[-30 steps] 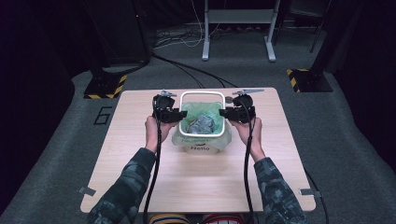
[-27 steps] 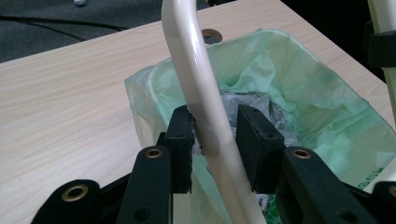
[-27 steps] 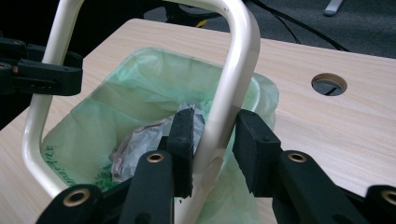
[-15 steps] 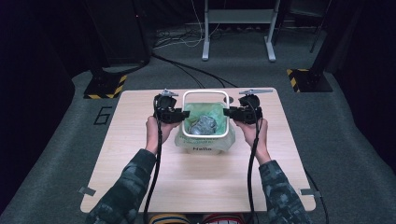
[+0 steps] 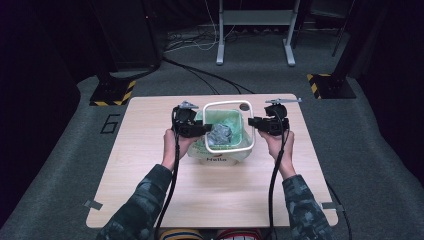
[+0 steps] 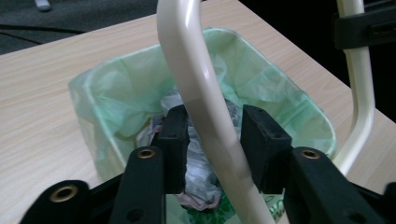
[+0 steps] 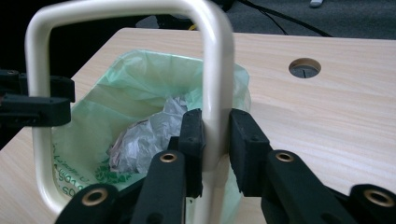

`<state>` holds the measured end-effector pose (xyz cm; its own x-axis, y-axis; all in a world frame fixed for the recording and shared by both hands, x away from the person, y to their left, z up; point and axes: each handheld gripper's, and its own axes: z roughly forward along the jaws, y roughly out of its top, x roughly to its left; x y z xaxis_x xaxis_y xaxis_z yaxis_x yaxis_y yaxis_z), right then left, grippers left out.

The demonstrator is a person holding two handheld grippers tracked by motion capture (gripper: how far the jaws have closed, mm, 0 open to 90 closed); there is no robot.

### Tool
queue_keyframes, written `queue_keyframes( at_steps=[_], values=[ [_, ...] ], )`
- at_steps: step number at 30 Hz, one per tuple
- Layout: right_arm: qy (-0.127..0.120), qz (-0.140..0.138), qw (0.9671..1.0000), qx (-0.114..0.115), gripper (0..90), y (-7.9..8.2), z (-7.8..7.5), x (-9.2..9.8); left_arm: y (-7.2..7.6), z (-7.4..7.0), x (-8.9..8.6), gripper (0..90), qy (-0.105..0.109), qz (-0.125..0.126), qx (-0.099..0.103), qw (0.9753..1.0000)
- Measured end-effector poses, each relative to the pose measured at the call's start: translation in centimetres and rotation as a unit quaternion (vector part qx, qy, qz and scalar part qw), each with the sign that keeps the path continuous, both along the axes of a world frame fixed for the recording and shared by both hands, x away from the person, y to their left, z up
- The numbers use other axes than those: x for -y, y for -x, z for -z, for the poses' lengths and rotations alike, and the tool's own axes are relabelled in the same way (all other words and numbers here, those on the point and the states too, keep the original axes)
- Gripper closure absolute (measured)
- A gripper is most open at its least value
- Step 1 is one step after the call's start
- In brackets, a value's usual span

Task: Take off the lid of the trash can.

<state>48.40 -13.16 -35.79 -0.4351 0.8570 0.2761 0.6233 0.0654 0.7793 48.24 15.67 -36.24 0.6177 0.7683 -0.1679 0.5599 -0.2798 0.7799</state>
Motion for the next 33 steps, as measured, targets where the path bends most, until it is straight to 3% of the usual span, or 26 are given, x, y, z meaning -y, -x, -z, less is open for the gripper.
queue_keyframes(
  at_steps=[6, 12, 20, 26, 29, 30, 33],
  values=[
    [0.008, 0.003, 1.0000, 0.002, 76.7, 0.3, 0.1, 0.1, 0.7, -0.1, -0.3, 37.5, 0.006, -0.007, 0.020, 0.9998],
    [0.012, 0.002, 0.9999, -0.001, 76.7, 0.4, 0.1, 0.3, 2.3, -0.6, -2.0, 19.3, 0.020, -0.014, 0.051, 0.9984],
    [-0.005, -0.003, 1.0000, -0.004, 76.8, 0.5, 0.0, 0.6, 4.2, 0.6, -4.7, 14.5, 0.020, -0.031, 0.066, 0.9971],
    [-0.009, -0.001, 1.0000, 0.002, 76.8, 0.8, -0.6, 0.8, 5.4, 3.6, -7.3, 13.6, -0.016, -0.055, 0.062, 0.9964],
    [-0.007, 0.000, 1.0000, 0.004, 76.8, 0.9, -0.6, 1.2, 5.9, 6.6, -9.1, 13.3, -0.032, -0.079, 0.042, 0.9955],
    [-0.007, 0.000, 1.0000, 0.004, 76.8, 0.9, -0.6, 1.2, 5.9, 6.6, -9.1, 13.3, -0.032, -0.079, 0.042, 0.9955],
    [-0.005, 0.003, 1.0000, 0.005, 76.9, 0.9, -0.6, 1.6, 6.0, 9.1, -10.8, 13.0, -0.035, -0.101, 0.023, 0.9940]
  ],
)
